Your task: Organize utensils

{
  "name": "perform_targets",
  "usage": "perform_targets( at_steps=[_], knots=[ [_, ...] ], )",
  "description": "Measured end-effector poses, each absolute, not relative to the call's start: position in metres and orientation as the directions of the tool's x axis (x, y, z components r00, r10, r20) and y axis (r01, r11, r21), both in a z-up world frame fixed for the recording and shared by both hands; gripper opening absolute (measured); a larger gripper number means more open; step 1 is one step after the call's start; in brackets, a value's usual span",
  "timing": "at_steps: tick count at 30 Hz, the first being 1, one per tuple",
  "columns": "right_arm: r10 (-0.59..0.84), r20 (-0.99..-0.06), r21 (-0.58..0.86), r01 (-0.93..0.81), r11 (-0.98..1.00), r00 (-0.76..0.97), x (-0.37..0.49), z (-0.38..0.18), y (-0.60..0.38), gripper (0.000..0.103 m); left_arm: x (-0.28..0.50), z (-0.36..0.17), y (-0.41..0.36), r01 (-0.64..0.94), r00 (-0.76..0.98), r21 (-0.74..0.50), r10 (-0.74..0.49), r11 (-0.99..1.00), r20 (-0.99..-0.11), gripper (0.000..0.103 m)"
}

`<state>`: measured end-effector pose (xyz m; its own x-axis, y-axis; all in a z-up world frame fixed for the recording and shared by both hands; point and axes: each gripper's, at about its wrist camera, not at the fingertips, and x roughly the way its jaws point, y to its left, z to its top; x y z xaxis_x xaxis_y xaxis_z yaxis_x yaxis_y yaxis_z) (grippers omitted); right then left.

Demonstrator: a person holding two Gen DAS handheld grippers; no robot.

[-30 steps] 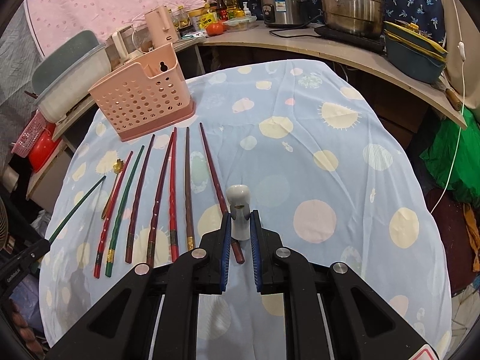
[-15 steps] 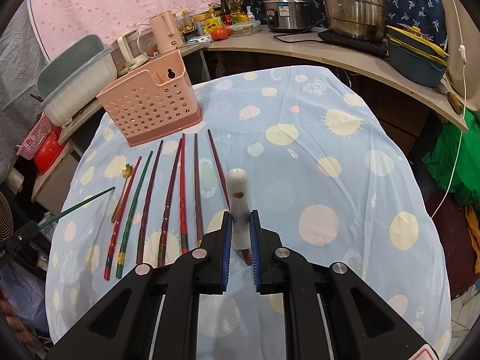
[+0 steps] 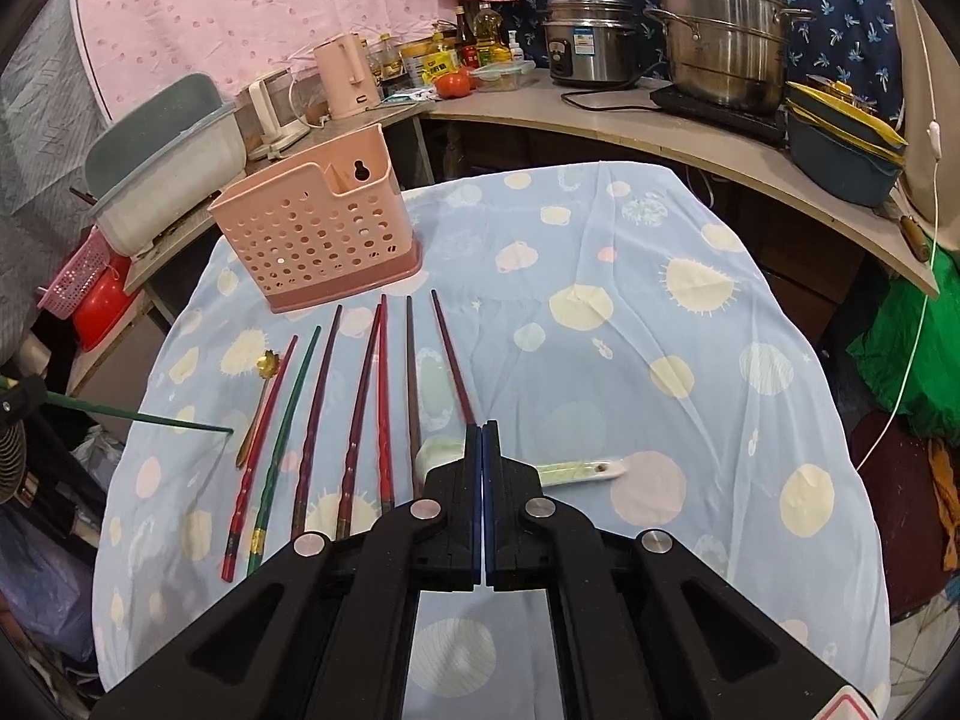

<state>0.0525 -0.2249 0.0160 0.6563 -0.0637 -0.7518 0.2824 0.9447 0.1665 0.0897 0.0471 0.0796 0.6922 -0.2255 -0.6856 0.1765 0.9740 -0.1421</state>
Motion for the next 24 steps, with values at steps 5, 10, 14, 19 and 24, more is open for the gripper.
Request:
perform_targets(
  at_steps=[5,10,14,19,24],
  knots=[
    [-0.073,-0.766,0.175,0.316,0.932,0.639,0.044,0.005,-0.233,0.009,0.088,0.073,0.044,0.182,0.679,-0.147,-0.232,0.972,-0.696,0.007],
    [-0.09,-0.784,0.17,0.352,0.92,0.614,0.036,-0.013,-0.248,0.031,0.088,0.064,0.043,0.178,0.661,-0.157,-0.236,0.971,-0.713,0.007],
    [-0.074,-0.802,0.16,0.334,0.929,0.592,0.041,-0.03,-0.26,0.031,0.087,0.061,0.042,0.174,0.654,-0.159,-0.235,0.972,-0.719,0.007],
    [-0.085,-0.8,0.136,0.318,0.938,0.595,0.057,-0.04,-0.273,0.031,0.088,0.058,0.039,0.17,0.647,-0.155,-0.229,0.973,-0.727,0.007],
    [-0.009,-0.829,0.181,0.283,0.942,0.56,0.075,-0.058,-0.283,0.031,0.091,0.052,0.037,0.16,0.634,-0.151,-0.219,0.975,-0.742,0.007]
  ],
)
